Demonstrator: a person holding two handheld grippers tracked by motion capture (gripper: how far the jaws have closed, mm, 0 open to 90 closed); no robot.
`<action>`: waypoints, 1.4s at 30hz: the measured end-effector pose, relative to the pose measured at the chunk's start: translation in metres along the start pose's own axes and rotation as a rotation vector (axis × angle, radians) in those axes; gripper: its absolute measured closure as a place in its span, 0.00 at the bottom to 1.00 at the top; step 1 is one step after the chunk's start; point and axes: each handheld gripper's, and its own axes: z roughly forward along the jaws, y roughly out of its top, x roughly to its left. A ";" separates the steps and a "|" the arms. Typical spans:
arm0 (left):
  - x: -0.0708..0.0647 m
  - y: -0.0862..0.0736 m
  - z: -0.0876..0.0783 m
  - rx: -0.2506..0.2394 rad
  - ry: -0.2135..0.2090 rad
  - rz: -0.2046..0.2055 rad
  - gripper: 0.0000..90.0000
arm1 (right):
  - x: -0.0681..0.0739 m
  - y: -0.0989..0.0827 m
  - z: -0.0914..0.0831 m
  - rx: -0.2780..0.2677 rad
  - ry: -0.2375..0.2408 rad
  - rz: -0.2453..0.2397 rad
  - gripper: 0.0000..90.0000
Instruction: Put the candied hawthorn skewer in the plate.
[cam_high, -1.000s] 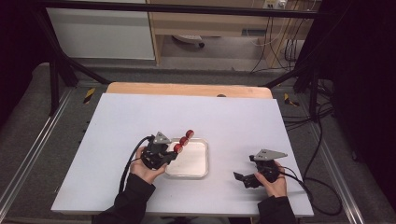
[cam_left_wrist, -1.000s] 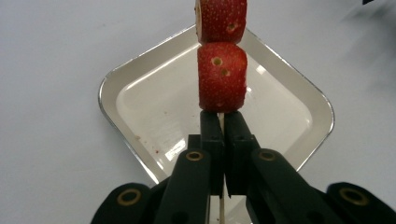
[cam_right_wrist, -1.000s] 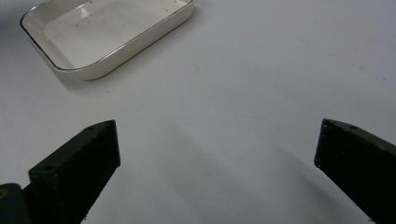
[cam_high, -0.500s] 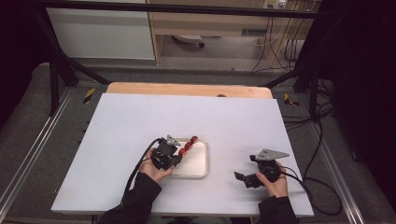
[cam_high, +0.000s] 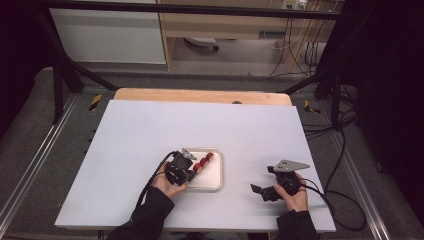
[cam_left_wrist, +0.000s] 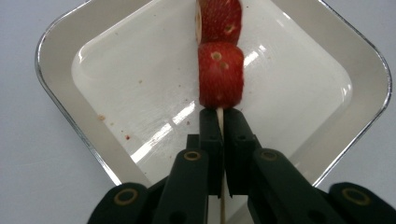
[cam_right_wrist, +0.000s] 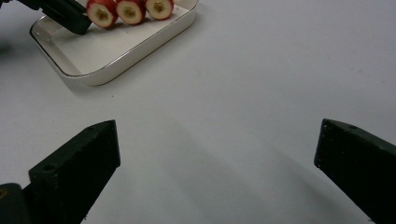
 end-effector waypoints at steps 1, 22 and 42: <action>0.000 0.000 0.000 0.001 0.004 0.003 0.96 | 0.000 0.000 0.000 0.000 0.002 0.000 0.01; 0.029 -0.021 -0.045 -0.160 -0.071 0.068 0.30 | 0.000 0.000 0.000 -0.005 0.007 0.009 0.01; 0.086 -0.109 -0.068 -0.247 -0.001 -0.010 0.08 | 0.001 -0.001 0.002 0.016 0.014 0.025 0.01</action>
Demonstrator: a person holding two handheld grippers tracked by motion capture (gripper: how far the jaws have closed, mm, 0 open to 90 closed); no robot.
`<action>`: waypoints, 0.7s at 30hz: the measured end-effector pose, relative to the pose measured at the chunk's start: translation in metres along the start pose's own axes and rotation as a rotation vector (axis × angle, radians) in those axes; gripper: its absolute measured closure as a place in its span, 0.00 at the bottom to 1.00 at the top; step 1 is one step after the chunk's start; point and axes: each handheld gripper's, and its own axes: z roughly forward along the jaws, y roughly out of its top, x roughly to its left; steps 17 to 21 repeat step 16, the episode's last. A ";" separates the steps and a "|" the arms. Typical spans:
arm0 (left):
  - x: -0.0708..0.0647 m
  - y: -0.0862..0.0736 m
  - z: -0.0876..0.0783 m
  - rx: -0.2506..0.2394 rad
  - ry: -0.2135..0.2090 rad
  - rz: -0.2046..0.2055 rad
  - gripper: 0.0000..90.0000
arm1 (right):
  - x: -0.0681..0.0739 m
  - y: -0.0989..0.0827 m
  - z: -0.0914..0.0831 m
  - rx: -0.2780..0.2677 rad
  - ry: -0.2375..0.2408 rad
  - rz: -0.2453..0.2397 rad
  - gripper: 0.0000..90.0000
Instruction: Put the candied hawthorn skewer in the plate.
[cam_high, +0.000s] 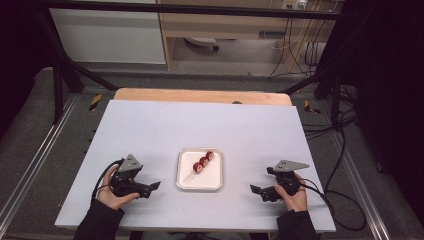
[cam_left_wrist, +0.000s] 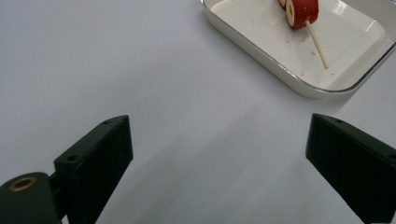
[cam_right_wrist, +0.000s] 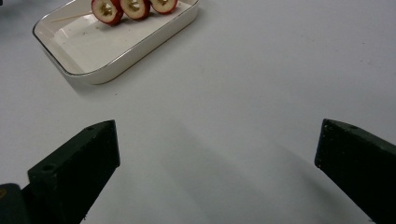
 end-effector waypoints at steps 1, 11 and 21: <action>0.001 -0.003 -0.001 -0.001 0.007 0.004 0.08 | 0.000 0.000 0.000 0.002 0.000 -0.002 0.01; 0.012 -0.019 -0.006 -0.009 0.014 -0.011 0.08 | 0.000 -0.001 0.001 0.012 0.001 0.000 0.01; 0.014 -0.021 -0.005 -0.005 0.016 -0.018 0.08 | 0.001 -0.001 0.002 0.016 0.003 -0.001 0.01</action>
